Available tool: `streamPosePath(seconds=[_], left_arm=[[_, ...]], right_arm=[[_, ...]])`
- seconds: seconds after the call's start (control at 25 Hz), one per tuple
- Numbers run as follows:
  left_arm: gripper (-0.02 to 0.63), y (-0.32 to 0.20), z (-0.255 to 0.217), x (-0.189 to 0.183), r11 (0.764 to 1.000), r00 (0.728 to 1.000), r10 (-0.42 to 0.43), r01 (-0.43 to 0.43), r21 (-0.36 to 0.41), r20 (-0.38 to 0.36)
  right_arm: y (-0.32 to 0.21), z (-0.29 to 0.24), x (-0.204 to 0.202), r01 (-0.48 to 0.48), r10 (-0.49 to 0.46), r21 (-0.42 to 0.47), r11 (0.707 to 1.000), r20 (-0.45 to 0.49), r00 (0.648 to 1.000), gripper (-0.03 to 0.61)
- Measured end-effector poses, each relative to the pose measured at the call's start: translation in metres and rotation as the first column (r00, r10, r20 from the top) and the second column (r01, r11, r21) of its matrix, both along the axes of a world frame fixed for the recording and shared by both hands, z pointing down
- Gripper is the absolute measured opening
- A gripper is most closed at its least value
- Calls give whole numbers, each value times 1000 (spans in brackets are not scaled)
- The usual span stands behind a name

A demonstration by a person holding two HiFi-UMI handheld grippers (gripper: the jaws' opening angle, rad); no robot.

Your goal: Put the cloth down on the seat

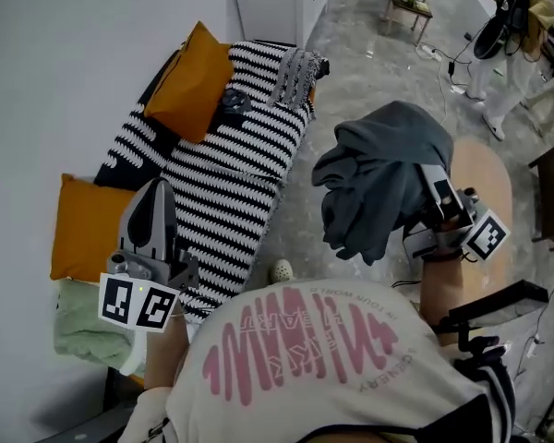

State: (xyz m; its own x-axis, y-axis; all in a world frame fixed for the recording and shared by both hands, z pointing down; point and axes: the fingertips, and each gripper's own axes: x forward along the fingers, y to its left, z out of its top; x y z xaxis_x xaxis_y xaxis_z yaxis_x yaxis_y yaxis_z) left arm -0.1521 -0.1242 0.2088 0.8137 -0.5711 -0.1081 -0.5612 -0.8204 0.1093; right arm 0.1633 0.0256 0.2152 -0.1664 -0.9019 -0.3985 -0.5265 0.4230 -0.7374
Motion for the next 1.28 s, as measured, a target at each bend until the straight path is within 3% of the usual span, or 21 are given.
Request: streamPosePath(seconds=[0.08,0.24,0.32,0.4,0.56,0.64,0.84,1.04,1.28], left_arm=[[0,-11,-1,2,1000,1000,4,-5,19,27],[0,-111,-18,21,999,998,46,-47,17,49],[0,-136,-19,24,998,997,55,-56,7,47],[0,-110,-12,19,999,998,40,-41,6,44],[0,1,16,6,1000,999,3,-4,31,34],[0,23,24,5,999,999,-1,0,37,33],[0,26,28,-1,999,999,-17,16,38,34],[2,30,28,-11,1000,1000,17,-17,-9,-5],[2,43,39,-21,1000,998,-28,28,-2,52]], right_arm=[[-11,-6,4,-10,10,14,1000,1,1000,63],[-100,-28,18,-58,58,15,998,-1,998,63],[-123,-32,18,-66,66,16,998,-6,998,64],[-104,-25,13,-53,53,15,998,-20,998,64],[-12,4,6,-12,13,27,1000,-44,999,64],[6,11,6,-7,8,35,999,-39,999,63],[1,11,7,-7,8,29,1000,-31,999,64],[1,3,4,-12,14,29,1000,-45,999,64],[0,4,2,9,-8,32,999,-54,998,64]])
